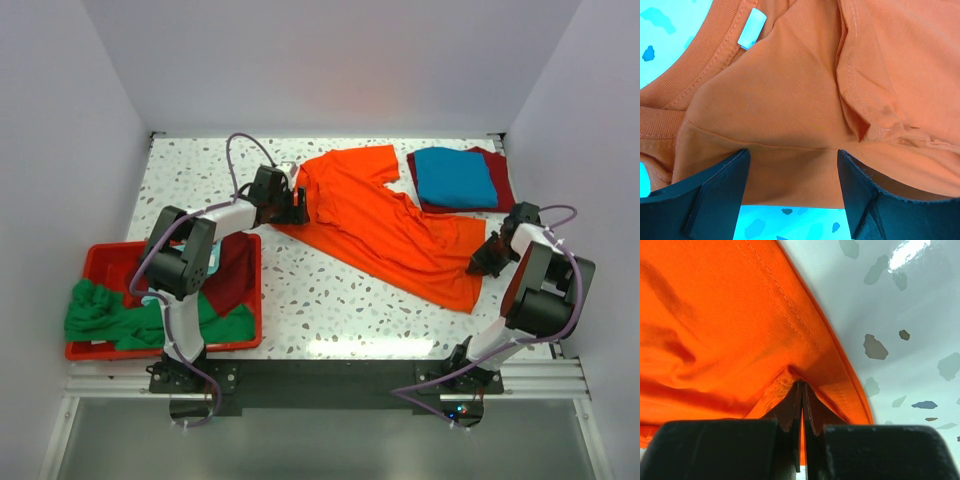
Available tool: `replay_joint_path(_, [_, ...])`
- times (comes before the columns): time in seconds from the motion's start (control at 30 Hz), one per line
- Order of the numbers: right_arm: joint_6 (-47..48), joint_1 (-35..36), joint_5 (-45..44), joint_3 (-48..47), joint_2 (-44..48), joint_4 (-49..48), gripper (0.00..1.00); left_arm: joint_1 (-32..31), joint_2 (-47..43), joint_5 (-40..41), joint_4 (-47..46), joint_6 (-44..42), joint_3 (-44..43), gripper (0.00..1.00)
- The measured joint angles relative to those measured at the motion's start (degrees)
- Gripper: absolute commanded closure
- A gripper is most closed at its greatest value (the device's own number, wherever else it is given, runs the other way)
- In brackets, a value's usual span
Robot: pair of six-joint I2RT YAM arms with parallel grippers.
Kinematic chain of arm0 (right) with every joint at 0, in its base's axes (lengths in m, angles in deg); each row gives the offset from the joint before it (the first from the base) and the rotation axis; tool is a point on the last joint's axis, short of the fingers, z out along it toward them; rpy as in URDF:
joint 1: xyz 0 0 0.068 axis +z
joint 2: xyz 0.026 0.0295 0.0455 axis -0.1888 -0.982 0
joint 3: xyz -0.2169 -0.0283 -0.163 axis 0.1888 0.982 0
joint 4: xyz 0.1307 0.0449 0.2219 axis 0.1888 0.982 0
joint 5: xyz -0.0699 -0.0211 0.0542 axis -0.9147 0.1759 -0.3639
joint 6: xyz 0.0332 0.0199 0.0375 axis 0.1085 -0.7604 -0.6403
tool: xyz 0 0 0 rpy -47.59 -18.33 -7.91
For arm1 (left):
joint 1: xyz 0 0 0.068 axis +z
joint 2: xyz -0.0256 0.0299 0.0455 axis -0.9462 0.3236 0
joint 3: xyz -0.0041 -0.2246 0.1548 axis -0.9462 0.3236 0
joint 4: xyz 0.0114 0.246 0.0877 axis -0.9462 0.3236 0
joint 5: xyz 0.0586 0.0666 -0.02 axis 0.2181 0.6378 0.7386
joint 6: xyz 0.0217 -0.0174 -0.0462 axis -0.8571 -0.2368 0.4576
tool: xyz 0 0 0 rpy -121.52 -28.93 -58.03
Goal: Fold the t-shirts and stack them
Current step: Fold the tshirt
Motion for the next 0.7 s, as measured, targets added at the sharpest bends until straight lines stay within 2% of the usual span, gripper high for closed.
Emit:
replay_joint_path(0.17, [0.00, 0.00, -1.09, 0.00, 2.19, 0.90, 1.00, 0.00, -0.02, 0.20, -0.07, 0.00, 0.07, 0.24])
replay_joint_path(0.4, [-0.92, -0.04, -5.31, 0.00, 13.35, 2.43, 1.00, 0.00, -0.63, 1.81, -0.11, 0.39, 0.85, 0.24])
replay_joint_path(0.53, [-0.85, -0.11, -6.43, -0.02, 12.96, 2.91, 0.99, 0.00, -1.55, 3.15, 0.04, 0.46, 1.99, 0.24])
replay_joint_path(0.57, [-0.70, -0.13, -6.08, -0.02, 12.24, 2.86, 0.95, 0.00, -1.68, 3.30, 0.11, 0.46, 2.10, 0.24])
replay_joint_path(0.6, [-0.55, -0.15, -5.20, -0.02, 11.47, 2.78, 0.86, 0.00, -1.81, 3.41, 0.04, 0.46, 2.29, 0.24])
replay_joint_path(0.7, [-0.20, -0.26, -2.21, -0.02, 9.33, 2.27, 0.72, 0.07, -2.23, 3.45, 0.04, 0.44, 2.84, 0.24])
